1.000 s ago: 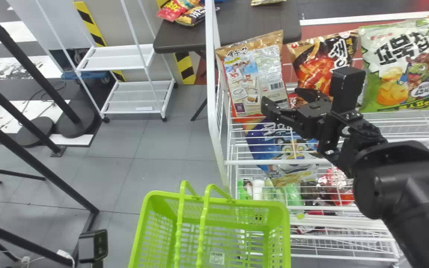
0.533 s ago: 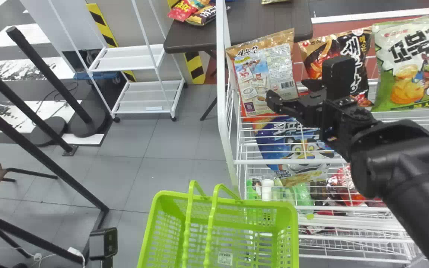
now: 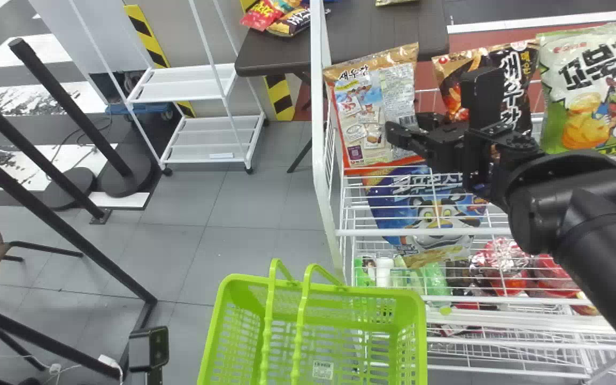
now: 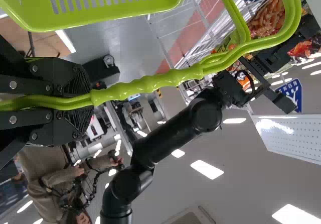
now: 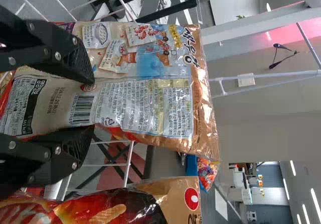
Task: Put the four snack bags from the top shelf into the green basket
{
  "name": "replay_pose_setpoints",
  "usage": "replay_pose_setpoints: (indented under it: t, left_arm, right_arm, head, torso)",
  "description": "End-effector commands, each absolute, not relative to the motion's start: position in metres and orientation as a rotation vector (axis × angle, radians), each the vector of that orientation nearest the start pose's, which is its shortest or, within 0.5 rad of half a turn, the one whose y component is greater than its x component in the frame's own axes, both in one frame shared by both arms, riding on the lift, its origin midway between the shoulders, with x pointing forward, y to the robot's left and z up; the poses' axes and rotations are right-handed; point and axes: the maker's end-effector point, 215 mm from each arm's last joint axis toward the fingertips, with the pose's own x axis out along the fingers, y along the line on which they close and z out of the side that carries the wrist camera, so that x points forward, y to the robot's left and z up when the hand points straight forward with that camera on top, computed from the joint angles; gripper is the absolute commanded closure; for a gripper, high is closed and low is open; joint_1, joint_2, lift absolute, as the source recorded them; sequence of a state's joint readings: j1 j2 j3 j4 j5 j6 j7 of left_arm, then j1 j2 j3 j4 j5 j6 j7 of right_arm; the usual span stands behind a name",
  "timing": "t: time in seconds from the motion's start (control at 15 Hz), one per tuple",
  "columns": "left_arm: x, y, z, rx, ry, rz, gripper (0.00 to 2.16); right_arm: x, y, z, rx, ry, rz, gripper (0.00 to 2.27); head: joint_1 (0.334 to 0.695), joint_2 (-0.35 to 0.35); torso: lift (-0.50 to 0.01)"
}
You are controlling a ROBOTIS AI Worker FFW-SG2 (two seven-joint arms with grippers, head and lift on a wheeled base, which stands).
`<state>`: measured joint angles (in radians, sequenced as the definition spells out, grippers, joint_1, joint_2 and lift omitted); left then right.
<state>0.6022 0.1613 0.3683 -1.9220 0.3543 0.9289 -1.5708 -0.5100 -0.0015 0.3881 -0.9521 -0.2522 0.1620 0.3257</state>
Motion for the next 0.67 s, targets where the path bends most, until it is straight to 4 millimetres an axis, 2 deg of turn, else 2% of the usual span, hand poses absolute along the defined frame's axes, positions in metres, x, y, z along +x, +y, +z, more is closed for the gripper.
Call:
replay_pose_setpoints:
  t: [0.0, 0.07, 0.2, 0.27, 0.4, 0.47, 0.53, 0.6]
  left_arm:
    - [0.195, 0.176, -0.420, -0.958, 0.685, -1.157, 2.15]
    - [0.195, 0.177, -0.420, -0.960, 0.686, -1.155, 2.15]
    - [0.196, 0.178, -0.421, -0.960, 0.684, -1.152, 2.15]
    - [0.198, 0.179, -0.421, -0.961, 0.683, -1.149, 2.15]
    - [0.200, 0.180, -0.420, -0.958, 0.679, -1.149, 2.15]
    - [0.201, 0.180, -0.420, -0.958, 0.679, -1.149, 2.15]
    - [0.204, 0.181, -0.419, -0.952, 0.674, -1.152, 2.15]
    - [0.206, 0.180, -0.418, -0.954, 0.673, -1.152, 2.15]
  right_arm:
    - [0.656, 0.015, -0.397, 0.072, 0.295, 0.647, 2.26]
    - [0.650, 0.016, -0.400, 0.077, 0.287, 0.647, 2.26]
    - [0.638, 0.021, -0.392, 0.066, 0.259, 0.645, 2.26]
    - [0.631, 0.014, -0.395, 0.053, 0.268, 0.628, 2.26]
    - [0.622, -0.009, -0.383, 0.065, 0.253, 0.582, 2.26]
    - [0.611, -0.012, -0.376, 0.082, 0.249, 0.578, 2.26]
    - [0.599, -0.022, -0.370, 0.096, 0.243, 0.558, 2.26]
    - [0.591, -0.041, -0.368, 0.102, 0.240, 0.522, 2.26]
  head:
    - [0.695, 0.244]
    - [0.695, 0.243]
    - [0.695, 0.248]
    - [0.695, 0.250]
    - [0.695, 0.257]
    - [0.695, 0.251]
    - [0.695, 0.242]
    - [0.695, 0.235]
  torso:
    - [0.000]
    - [0.000]
    - [0.000]
    - [0.000]
    - [0.000]
    - [0.000]
    - [0.000]
    - [0.000]
